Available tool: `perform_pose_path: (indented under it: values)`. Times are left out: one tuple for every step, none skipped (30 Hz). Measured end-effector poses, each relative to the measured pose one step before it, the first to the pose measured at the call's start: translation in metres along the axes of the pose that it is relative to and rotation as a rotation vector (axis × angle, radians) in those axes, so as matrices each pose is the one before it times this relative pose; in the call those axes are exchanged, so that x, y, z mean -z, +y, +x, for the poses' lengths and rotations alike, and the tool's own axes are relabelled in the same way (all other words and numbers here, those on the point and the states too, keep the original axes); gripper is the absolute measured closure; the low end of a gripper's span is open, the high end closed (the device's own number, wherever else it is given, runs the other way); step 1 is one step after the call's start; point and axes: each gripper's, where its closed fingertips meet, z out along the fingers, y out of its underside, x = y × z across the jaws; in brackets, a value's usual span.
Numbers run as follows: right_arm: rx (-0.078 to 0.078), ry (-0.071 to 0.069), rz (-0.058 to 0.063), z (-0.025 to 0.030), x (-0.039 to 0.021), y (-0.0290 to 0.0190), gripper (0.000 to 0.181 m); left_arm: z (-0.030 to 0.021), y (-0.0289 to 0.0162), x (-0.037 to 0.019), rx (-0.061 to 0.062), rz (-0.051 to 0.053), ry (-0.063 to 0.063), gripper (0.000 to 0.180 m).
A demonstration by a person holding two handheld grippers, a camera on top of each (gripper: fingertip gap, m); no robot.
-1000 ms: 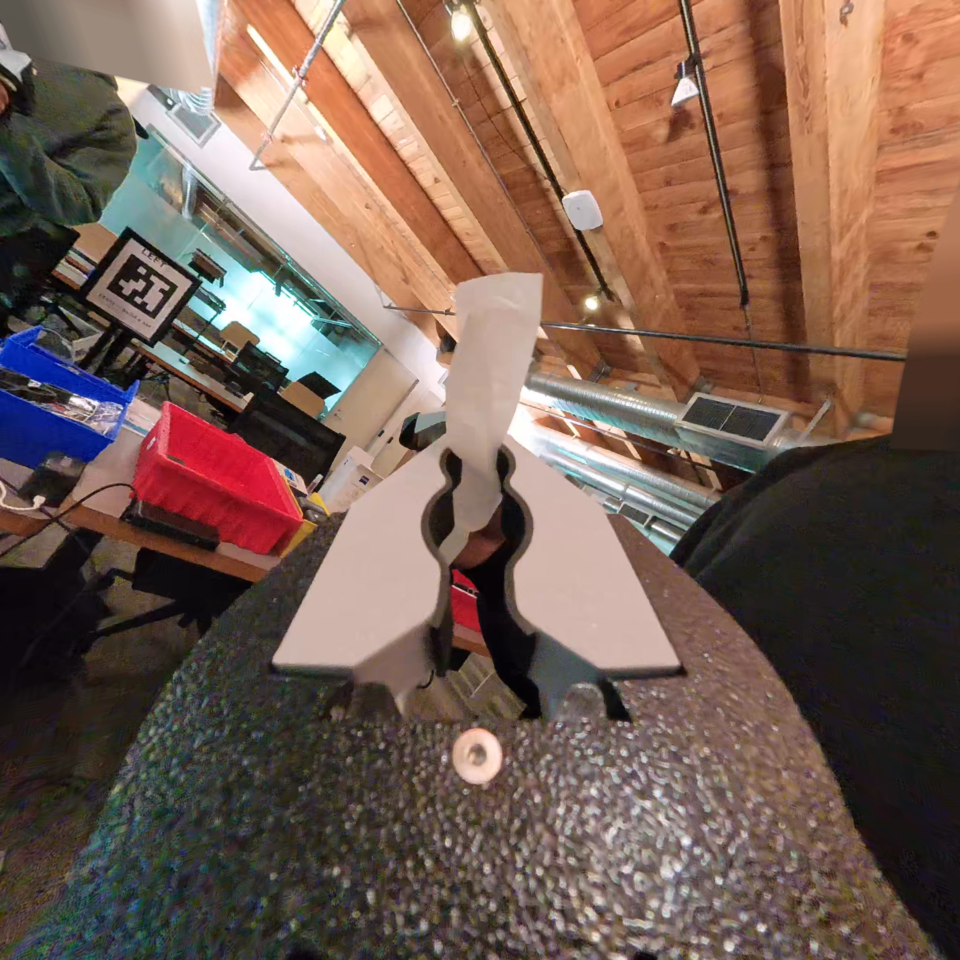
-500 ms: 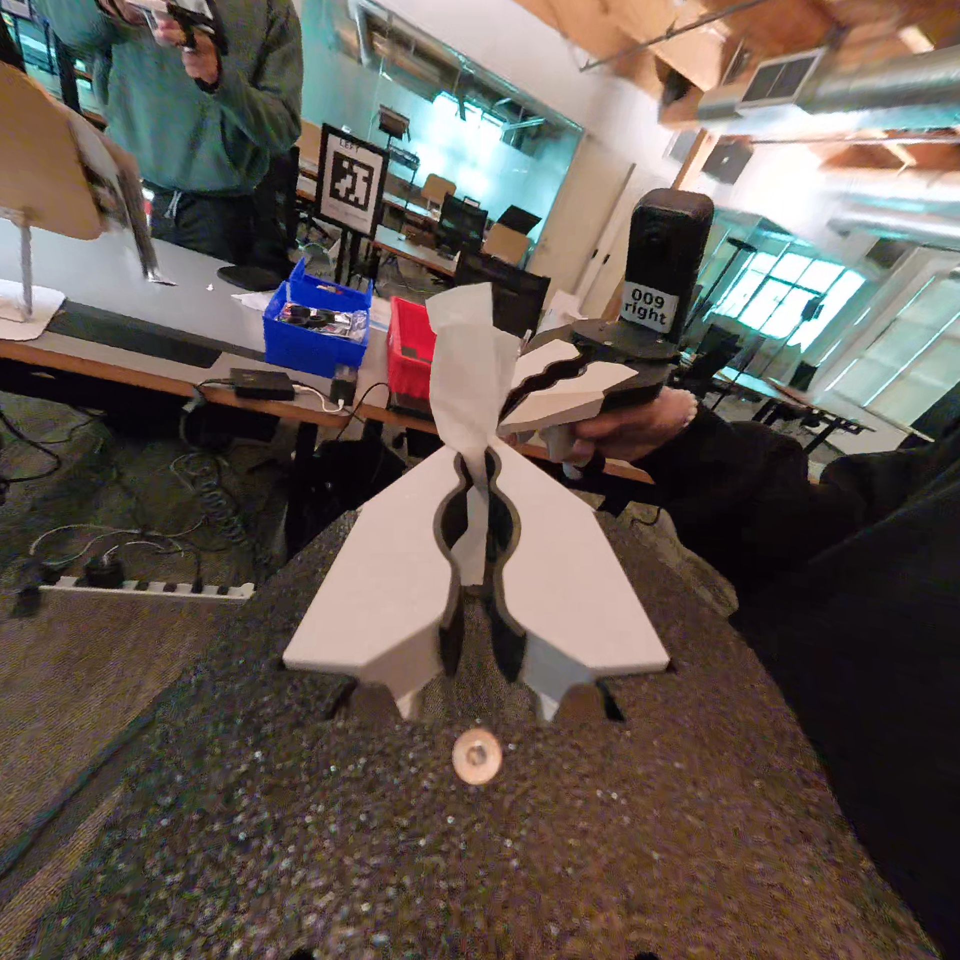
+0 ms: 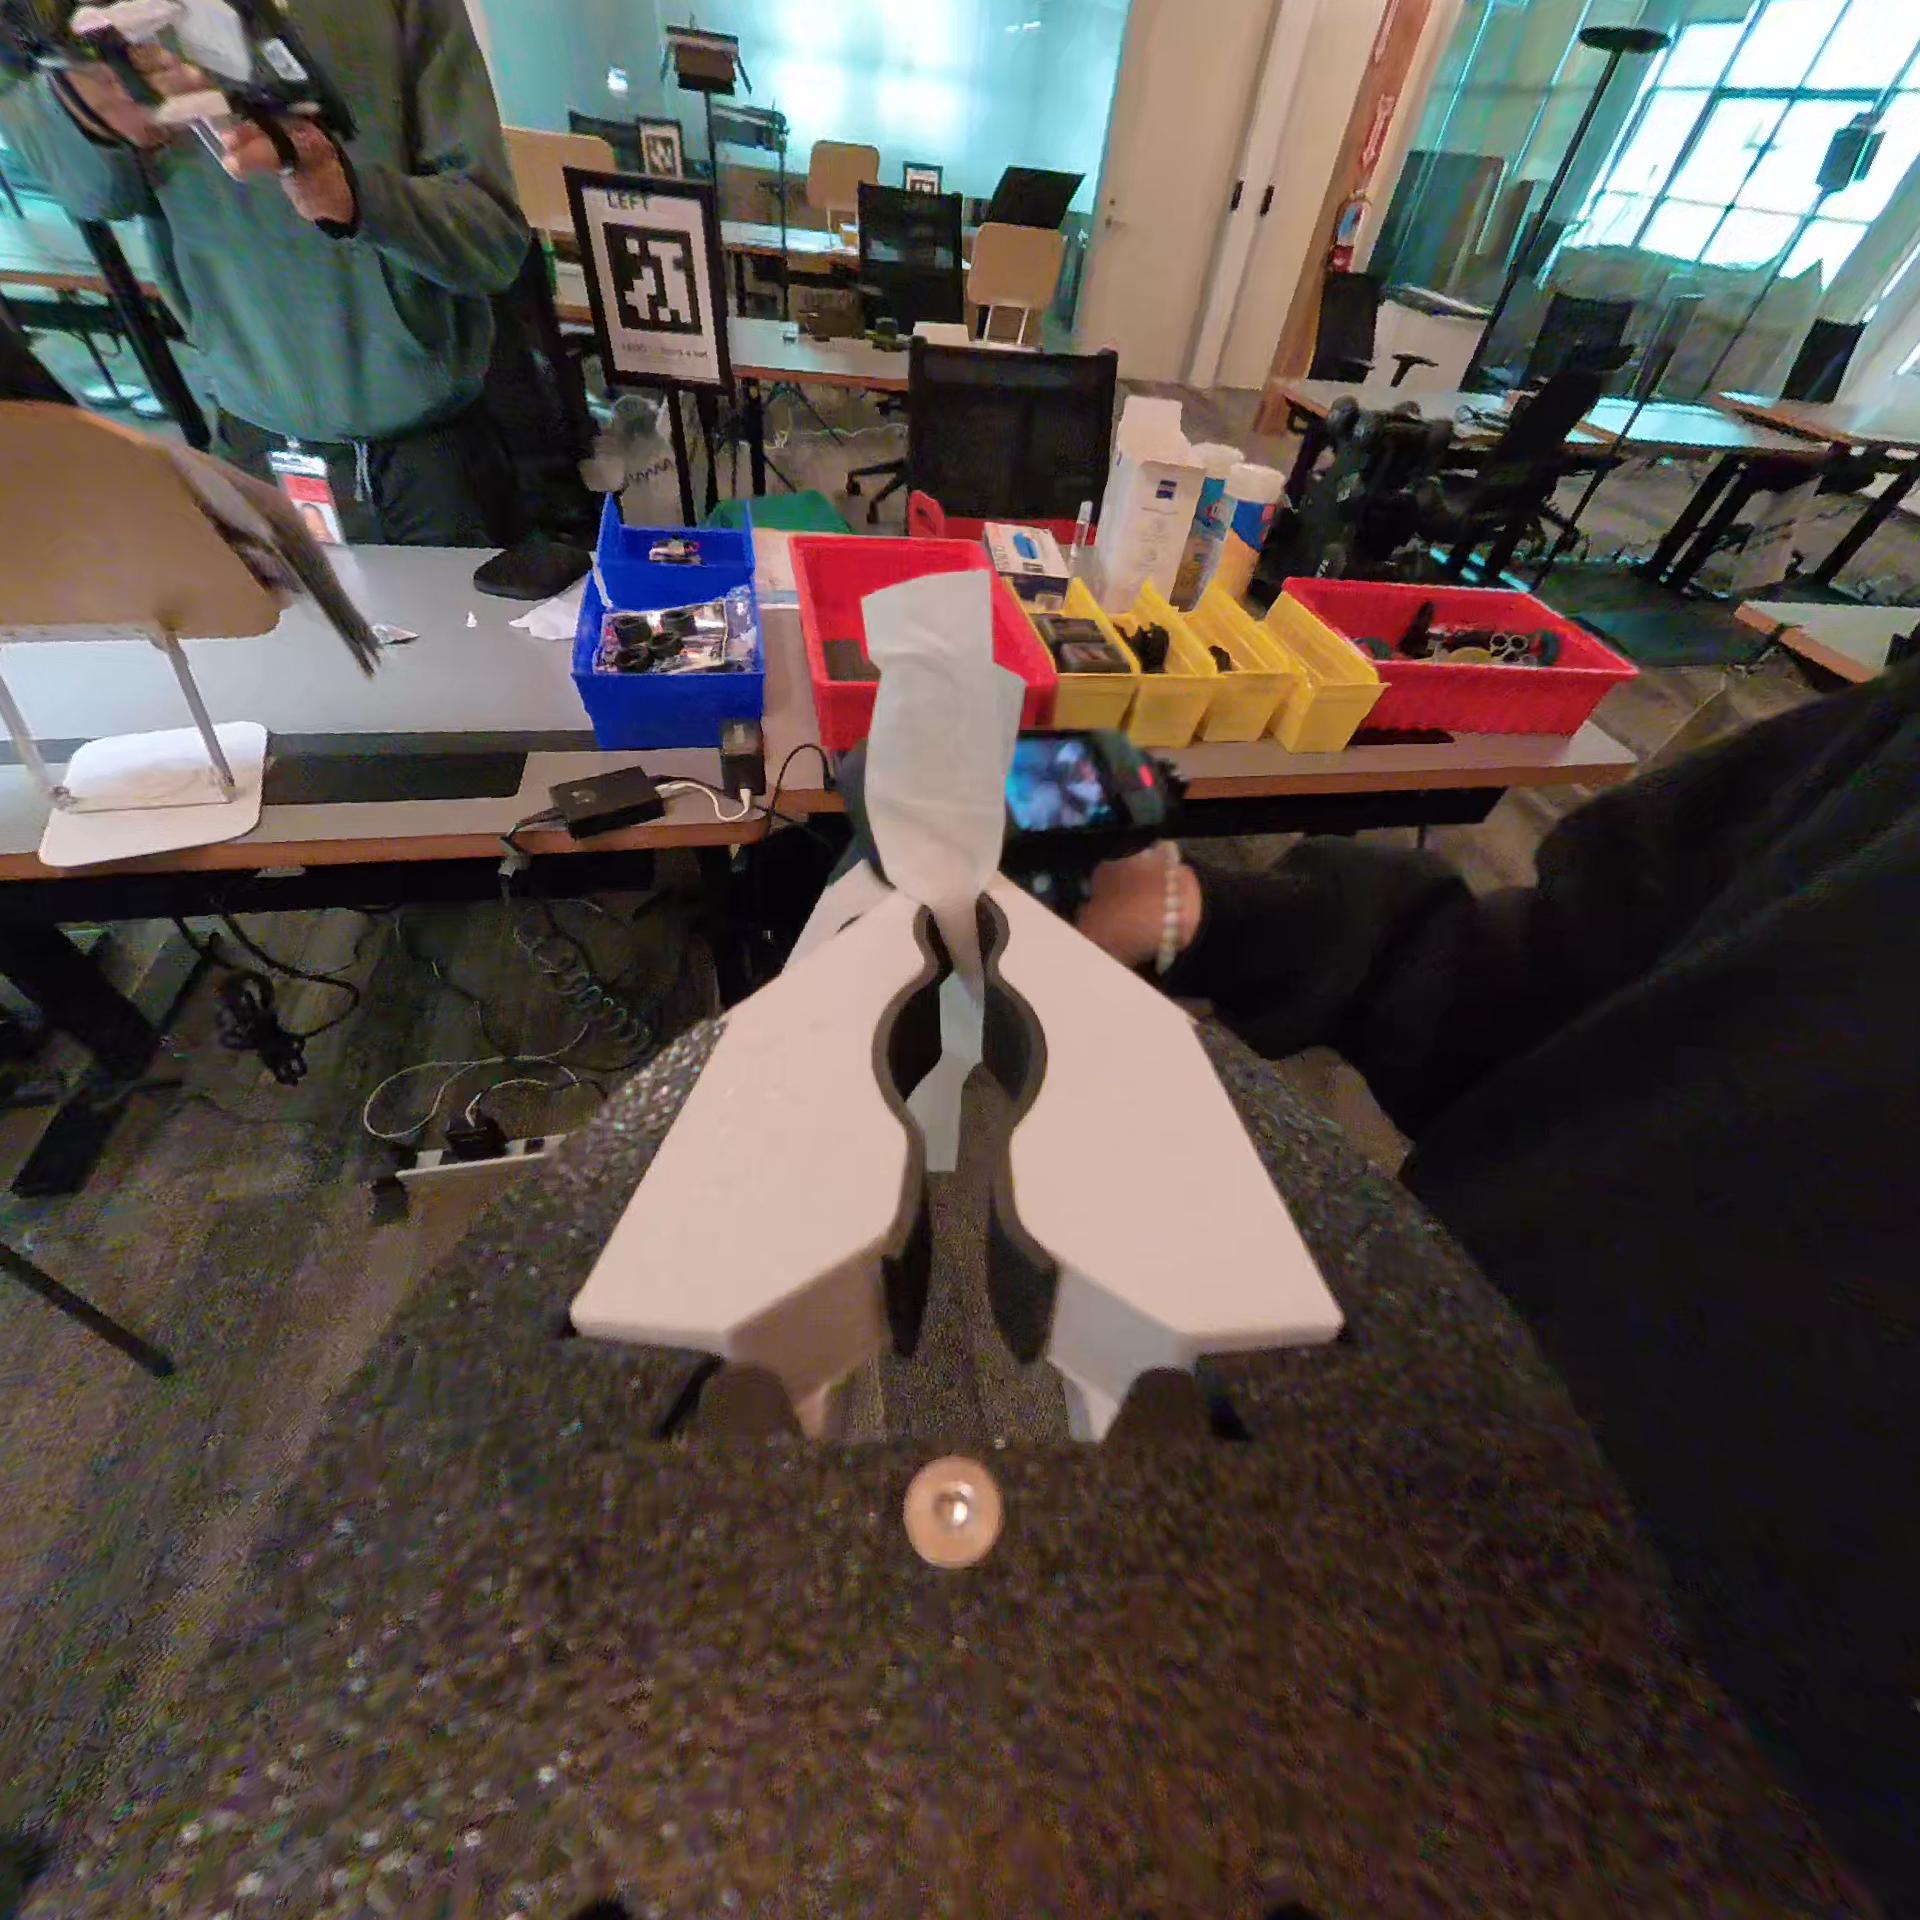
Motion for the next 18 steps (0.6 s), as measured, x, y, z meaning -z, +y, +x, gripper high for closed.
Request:
perform_pose_path:
  values:
    - [0.0293,-0.0014,-0.0354,-0.00328,-0.00580,0.00102,0.181,0.00619,-0.00600,-0.00282,0.0007,-0.0057,0.0107,0.180]
    - [0.0098,-0.0027,-0.0284,-0.00295,-0.00387,0.00018,0.181,0.00693,-0.00536,-0.00323,-0.0036,-0.0043,0.0130,0.180]
    - [0.0017,0.0057,-0.0160,-0.00150,-0.00471,-0.00169,0.181,0.00379,-0.00373,-0.00350,-0.0085,-0.0106,-0.0084,0.180]
    - [0.0068,-0.0066,-0.0163,-0.00307,-0.00264,-0.00110,0.181,0.00007,-0.00027,-0.00365,-0.0162,-0.0255,-0.0308,0.180]
    - [0.0030,-0.0023,-0.0214,-0.00183,-0.00162,-0.00059,0.181,-0.00161,0.00245,-0.00392,-0.0257,-0.0374,-0.0385,0.180]
    - [0.0028,0.0096,-0.0116,-0.00051,-0.00150,-0.00196,0.181,-0.00236,0.00299,-0.00423,-0.0268,-0.0366,-0.0402,0.180]
    - [0.0037,-0.0041,-0.0012,-0.00168,0.00019,-0.00263,0.181,-0.00183,0.00182,-0.00408,-0.0213,-0.0241,-0.0385,0.180]
    - [-0.0020,-0.0153,-0.0025,-0.00295,0.00017,-0.00198,0.181,-0.00062,0.00105,-0.00362,-0.0199,-0.0125,-0.0312,0.180]
    - [0.0002,-0.0119,-0.0068,-0.00236,-0.00047,-0.00080,0.181,0.00142,0.00131,-0.00417,-0.0187,-0.0127,-0.0188,0.180]
    - [0.0047,0.0038,-0.0040,-0.00029,-0.00057,-0.00076,0.181,0.00224,0.00257,-0.00455,-0.0112,-0.0192,-0.0073,0.180]
    - [0.0086,0.0028,-0.0053,-0.00045,-0.00045,-0.00015,0.181,0.00158,0.00328,-0.00432,-0.0011,-0.0163,-0.0032,0.180]
    - [0.0081,-0.0023,-0.0064,-0.00117,-0.00076,0.00023,0.181,0.00091,0.00303,-0.00394,0.0047,-0.0092,0.0016,0.180]
    - [0.0074,0.0031,-0.0005,-0.00017,-0.00022,-0.00015,0.181,0.00146,0.00253,-0.00385,0.0077,-0.0091,0.0089,0.180]
    - [0.0050,0.0041,0.0044,-0.00018,0.00065,-0.00092,0.181,0.00042,0.00165,-0.00368,0.0036,-0.0046,0.0027,0.180]
    - [0.0019,0.0044,0.0028,0.00014,0.00063,-0.00092,0.181,-0.00095,0.00122,-0.00274,-0.0094,0.0015,-0.0083,0.180]
    - [0.0014,0.0012,0.0008,-0.00021,0.00059,-0.00062,0.181,-0.00060,0.00013,-0.00293,-0.0176,-0.0059,-0.0159,0.180]
    - [0.0006,-0.0030,-0.0007,-0.00073,0.00028,-0.00010,0.181,-0.00069,0.00183,-0.00299,-0.0227,-0.0158,-0.0179,0.180]
    - [-0.0002,-0.0058,-0.0010,-0.00066,0.00013,0.00018,0.181,-0.00097,0.00320,-0.00293,-0.0280,-0.0171,-0.0203,0.180]
